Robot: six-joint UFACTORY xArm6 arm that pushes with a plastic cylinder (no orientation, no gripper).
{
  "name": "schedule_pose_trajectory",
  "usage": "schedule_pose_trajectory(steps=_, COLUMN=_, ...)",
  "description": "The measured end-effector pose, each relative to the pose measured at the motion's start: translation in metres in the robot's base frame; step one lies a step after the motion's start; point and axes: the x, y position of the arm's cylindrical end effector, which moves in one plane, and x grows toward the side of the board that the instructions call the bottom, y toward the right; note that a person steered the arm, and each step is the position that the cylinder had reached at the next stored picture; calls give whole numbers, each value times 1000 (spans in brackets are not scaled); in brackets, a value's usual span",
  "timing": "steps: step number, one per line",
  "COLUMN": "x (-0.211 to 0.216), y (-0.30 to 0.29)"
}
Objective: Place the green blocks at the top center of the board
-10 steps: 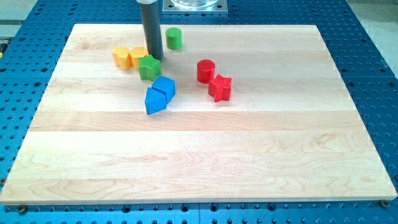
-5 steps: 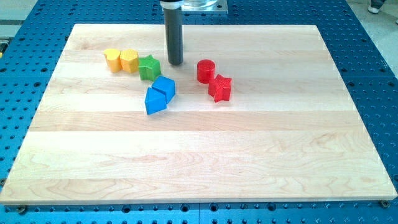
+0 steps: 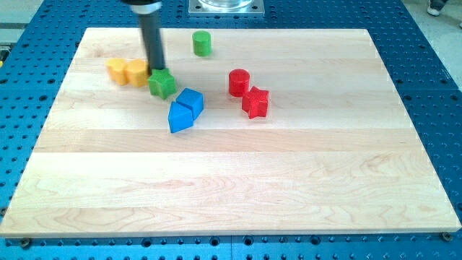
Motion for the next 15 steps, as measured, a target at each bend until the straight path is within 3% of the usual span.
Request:
schedule_pose_trajectory(steps=1, x=0, y=16)
schedule_pose_trajectory(steps=2, x=3, y=-13)
schedule_pose_trajectory(steps=3, x=-3, y=16)
schedule_pose_trajectory(steps=4, x=5, y=80)
schedule_pose_trajectory(steps=5, x=49, y=67)
schedule_pose_trajectory(steps=9, x=87, y=-29)
schedule_pose_trajectory(steps=11, x=-39, y=69)
schedule_pose_trajectory(steps=12, x=37, y=59)
schedule_pose_trajectory(steps=13, x=64, y=11)
schedule_pose_trajectory(steps=14, x=3, y=3)
schedule_pose_trajectory(steps=15, x=-66, y=44)
